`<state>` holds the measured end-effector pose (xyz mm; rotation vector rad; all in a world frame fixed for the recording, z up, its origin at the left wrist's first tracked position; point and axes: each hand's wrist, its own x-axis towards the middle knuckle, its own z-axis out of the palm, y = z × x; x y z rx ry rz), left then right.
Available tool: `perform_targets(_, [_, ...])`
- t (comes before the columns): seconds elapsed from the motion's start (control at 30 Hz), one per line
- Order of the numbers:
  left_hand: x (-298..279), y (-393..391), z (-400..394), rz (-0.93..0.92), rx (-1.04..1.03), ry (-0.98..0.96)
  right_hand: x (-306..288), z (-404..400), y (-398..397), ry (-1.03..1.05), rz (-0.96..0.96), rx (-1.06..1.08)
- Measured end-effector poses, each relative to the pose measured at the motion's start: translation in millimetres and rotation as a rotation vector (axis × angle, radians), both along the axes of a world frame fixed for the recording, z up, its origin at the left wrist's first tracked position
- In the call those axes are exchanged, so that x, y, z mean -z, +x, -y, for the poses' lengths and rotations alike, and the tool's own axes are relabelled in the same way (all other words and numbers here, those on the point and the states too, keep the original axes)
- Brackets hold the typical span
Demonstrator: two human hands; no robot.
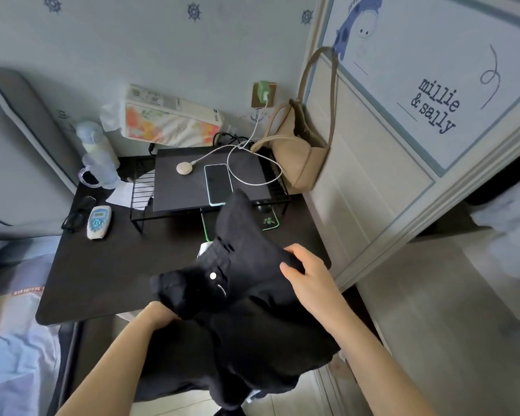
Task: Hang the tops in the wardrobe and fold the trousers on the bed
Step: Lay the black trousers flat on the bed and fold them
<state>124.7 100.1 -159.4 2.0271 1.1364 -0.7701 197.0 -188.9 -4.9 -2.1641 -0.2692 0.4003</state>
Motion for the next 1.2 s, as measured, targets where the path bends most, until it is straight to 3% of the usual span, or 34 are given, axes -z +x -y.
perform_targets(0.13, [7.4,-4.0,-11.9,0.012,-0.105,-0.107,-29.9,12.5,-24.4,0.026,-0.01,-0.011])
perform_targets(0.2, [3.5,-5.6,-15.8,0.126,-0.226,-0.167,-37.1,18.7,-30.3,0.024,-0.01,-0.019])
perform_targets(0.37, [-64.5,-16.1,-0.7,0.452,-0.726,-0.659,-33.8,29.0,-42.0,-0.057,0.004,0.067])
perform_targets(0.47, [-122.2,-37.8,21.5,0.629,-0.776,-0.737,-28.8,38.1,-53.6,0.006,-0.024,0.158])
perform_targets(0.57, [-170.8,-74.2,45.2,0.872,-0.739,-0.836,-27.6,51.5,-68.2,-0.022,0.068,0.075])
perform_targets(0.67, [-204.2,-114.2,64.4,1.036,-0.815,-0.821,-25.7,58.3,-87.2,-0.191,0.38,-0.147])
perform_targets(0.73, [-215.5,-140.5,74.7,1.098,-0.873,-0.809,-24.5,58.0,-102.7,-0.234,0.462,-0.258])
perform_targets(0.93, [-220.6,-235.3,88.8,1.203,-1.017,-0.607,-20.7,48.0,-140.9,-0.124,0.471,-0.45])
perform_targets(1.2, [-201.9,-358.7,80.5,1.323,-1.21,-0.367,-32.5,-19.7,-200.0,0.193,0.352,-0.457])
